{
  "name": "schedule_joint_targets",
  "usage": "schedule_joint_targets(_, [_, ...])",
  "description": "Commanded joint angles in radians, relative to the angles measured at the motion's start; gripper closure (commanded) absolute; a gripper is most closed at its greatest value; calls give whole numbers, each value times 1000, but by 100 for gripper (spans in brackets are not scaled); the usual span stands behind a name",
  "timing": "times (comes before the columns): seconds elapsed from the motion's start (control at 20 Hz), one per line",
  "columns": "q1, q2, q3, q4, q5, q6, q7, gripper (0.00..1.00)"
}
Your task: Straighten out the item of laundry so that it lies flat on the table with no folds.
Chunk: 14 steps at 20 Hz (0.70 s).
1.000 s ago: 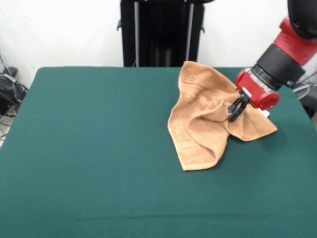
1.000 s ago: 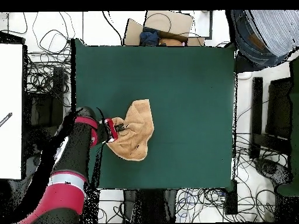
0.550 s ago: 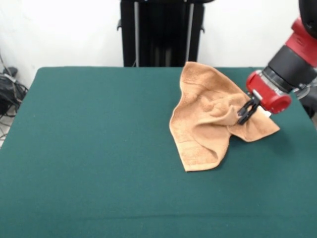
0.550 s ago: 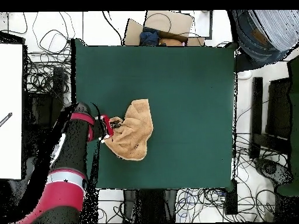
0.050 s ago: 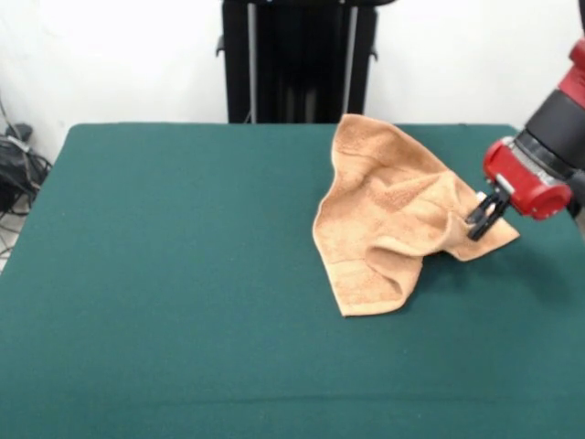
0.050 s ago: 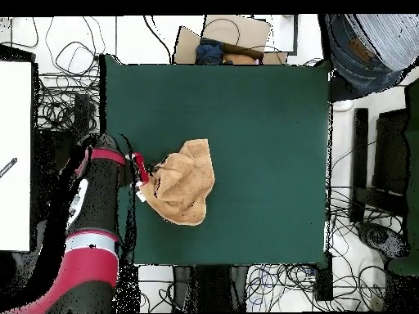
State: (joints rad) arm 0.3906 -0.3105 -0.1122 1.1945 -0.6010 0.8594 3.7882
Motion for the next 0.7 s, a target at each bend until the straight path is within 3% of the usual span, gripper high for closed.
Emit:
schedule_joint_targets(0.05, [-29, 67, 127, -90, 64, 97, -203, 100])
schedule_joint_targets(0.7, [-42, 52, 148, -118, 94, 147, -221, 100])
